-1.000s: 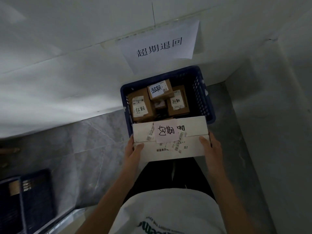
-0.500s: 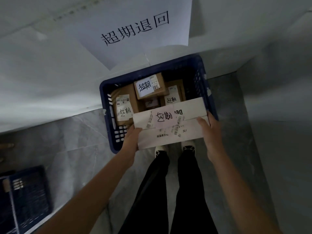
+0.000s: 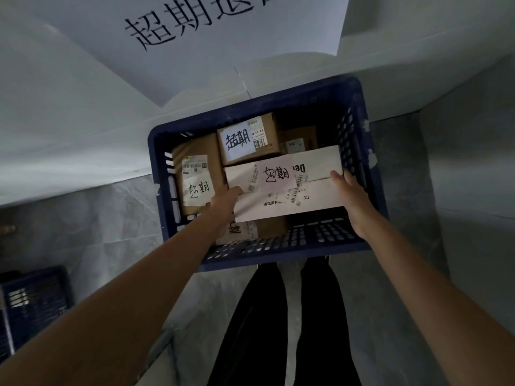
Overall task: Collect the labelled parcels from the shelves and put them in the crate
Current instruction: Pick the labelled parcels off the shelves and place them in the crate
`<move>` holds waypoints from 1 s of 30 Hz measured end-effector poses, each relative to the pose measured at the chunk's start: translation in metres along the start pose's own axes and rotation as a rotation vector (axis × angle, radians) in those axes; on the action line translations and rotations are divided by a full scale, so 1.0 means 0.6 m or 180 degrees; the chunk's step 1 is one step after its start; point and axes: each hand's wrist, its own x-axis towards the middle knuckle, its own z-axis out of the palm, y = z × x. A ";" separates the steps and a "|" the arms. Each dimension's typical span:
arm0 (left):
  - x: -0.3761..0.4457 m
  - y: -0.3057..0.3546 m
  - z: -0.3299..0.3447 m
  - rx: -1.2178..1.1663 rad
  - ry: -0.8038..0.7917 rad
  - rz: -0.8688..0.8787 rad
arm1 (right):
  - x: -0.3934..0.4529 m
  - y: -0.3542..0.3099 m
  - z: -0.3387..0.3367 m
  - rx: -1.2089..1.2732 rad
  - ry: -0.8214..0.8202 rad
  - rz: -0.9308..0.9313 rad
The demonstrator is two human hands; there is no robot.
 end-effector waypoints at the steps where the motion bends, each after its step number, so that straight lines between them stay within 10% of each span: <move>1: 0.010 -0.002 0.001 0.0082 0.0043 -0.0006 | 0.008 0.000 0.000 -0.0025 -0.0008 0.0054; 11: 0.024 -0.021 0.027 0.1576 0.0583 0.0602 | 0.046 0.012 0.011 -0.0317 0.0011 -0.0141; 30: -0.159 -0.003 -0.062 0.1594 0.0865 0.0860 | -0.120 -0.107 0.065 -0.1921 0.0326 -0.1743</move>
